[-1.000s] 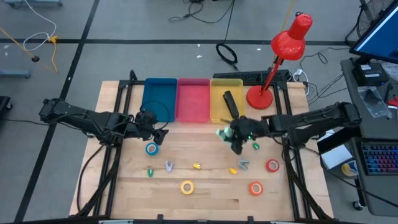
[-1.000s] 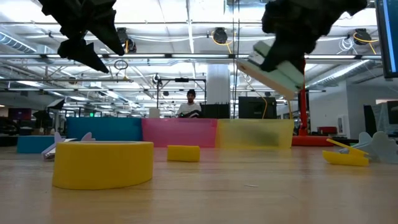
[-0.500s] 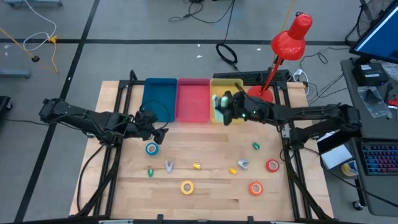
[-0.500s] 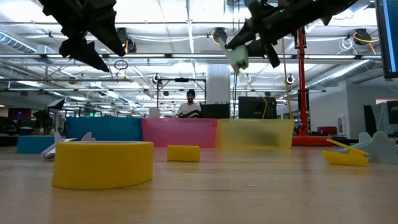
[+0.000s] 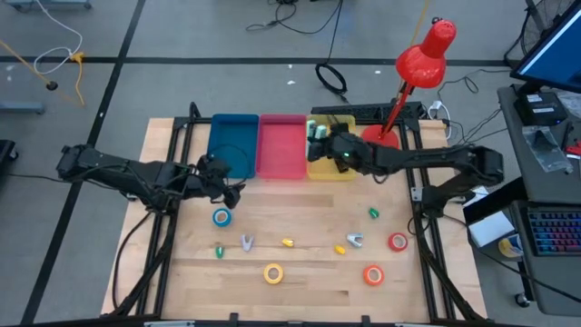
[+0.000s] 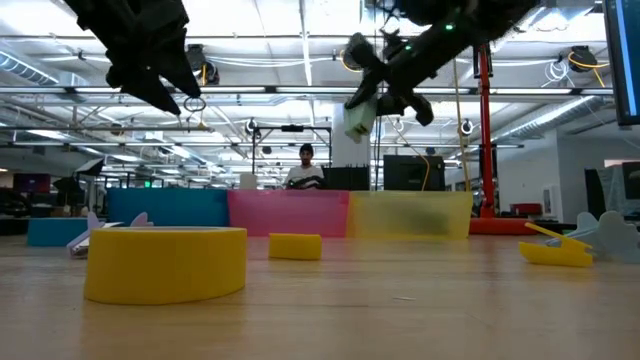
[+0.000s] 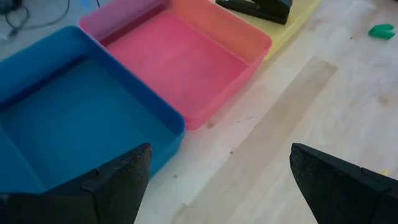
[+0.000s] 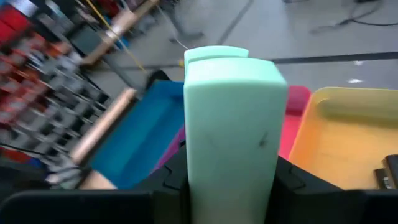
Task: Pick and place Stapler, Stapler remover, tape
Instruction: Put the large light green stapler into the yellow bin
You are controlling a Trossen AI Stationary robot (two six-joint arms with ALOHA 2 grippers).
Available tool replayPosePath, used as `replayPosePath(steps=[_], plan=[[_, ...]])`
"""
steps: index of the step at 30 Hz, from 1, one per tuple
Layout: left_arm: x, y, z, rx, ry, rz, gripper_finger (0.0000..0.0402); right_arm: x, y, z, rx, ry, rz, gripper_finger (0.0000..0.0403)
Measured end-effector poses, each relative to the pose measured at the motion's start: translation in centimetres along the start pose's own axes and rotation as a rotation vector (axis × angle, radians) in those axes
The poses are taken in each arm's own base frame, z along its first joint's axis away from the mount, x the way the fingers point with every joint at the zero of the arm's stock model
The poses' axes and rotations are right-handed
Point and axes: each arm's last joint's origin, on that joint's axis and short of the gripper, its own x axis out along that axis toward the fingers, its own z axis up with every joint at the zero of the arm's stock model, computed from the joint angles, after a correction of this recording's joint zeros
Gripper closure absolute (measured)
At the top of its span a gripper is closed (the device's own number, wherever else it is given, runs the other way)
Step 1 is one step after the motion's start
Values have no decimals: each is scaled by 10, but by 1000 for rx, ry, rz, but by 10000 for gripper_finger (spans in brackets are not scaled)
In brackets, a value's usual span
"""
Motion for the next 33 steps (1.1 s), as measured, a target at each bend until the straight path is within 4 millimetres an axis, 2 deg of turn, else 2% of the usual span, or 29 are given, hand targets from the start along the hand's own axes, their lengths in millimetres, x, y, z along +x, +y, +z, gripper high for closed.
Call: replayPosePath(steps=[5,8,11,18,25,30,33], plan=[[3,4,3,75,-1,23,23,22,12,13,-80,126,-179,298],[5,7,5,106,0,38,23,33,12,18,-109,181,-335,297],[6,10,6,121,2,50,23,47,7,20,-118,226,-410,293],[8,13,7,119,8,65,23,79,-15,0,-87,362,-482,296],[8,13,8,132,11,64,23,82,-34,4,-62,401,-577,293],[8,13,8,134,11,64,23,84,-38,6,-23,453,-547,292],[8,13,8,139,11,64,23,86,-40,1,-11,448,-537,287]])
